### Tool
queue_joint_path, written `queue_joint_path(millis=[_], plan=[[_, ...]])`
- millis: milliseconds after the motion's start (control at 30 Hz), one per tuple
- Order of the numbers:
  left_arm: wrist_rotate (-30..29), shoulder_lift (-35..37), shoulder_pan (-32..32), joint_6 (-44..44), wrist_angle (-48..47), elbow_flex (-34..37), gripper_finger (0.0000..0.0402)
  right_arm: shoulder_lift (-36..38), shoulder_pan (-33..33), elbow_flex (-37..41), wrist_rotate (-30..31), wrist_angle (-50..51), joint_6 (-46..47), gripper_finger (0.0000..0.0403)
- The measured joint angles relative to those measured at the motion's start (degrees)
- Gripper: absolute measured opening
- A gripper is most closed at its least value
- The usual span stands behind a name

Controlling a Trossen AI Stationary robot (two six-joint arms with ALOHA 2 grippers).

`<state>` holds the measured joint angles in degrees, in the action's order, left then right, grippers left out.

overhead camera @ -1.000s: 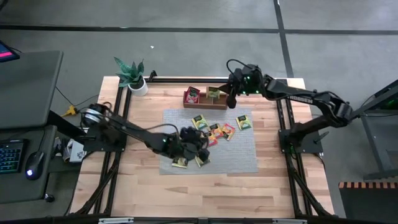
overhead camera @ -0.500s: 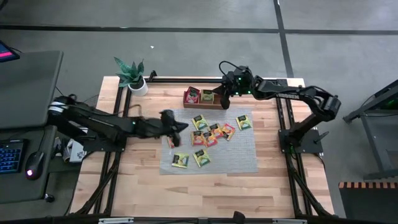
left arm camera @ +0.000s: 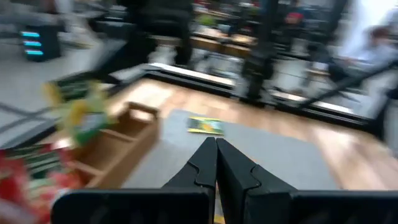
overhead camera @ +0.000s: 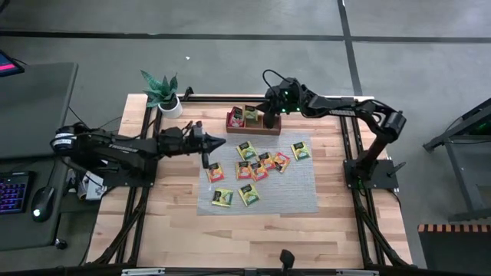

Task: Pick & Place Tea
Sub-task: Put the yellow tea bag into the middle section of the wooden organizer

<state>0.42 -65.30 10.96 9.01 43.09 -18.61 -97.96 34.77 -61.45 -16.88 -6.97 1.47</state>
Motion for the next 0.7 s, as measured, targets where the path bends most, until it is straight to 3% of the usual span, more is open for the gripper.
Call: queue_joint_path(millis=[267,400,500,700], plan=[[15.7,0.0,9.7,-1.8,-0.8,0.0,0.0000,-2.7,2.1,-1.6,0.3,5.1,-0.8,0.0000],[19.8,0.0,11.7,-1.9,0.3,0.3,0.0000,-3.1,2.1,-1.5,0.3,6.3,-1.8,0.0000],[19.5,0.0,11.6,-0.9,7.0,3.4,0.0000,-3.1,2.1,-1.5,0.2,6.0,-1.6,0.0000],[12.2,0.0,11.5,6.0,25.8,14.1,0.0000,-3.1,2.1,-1.5,0.2,6.1,-1.7,0.0000]])
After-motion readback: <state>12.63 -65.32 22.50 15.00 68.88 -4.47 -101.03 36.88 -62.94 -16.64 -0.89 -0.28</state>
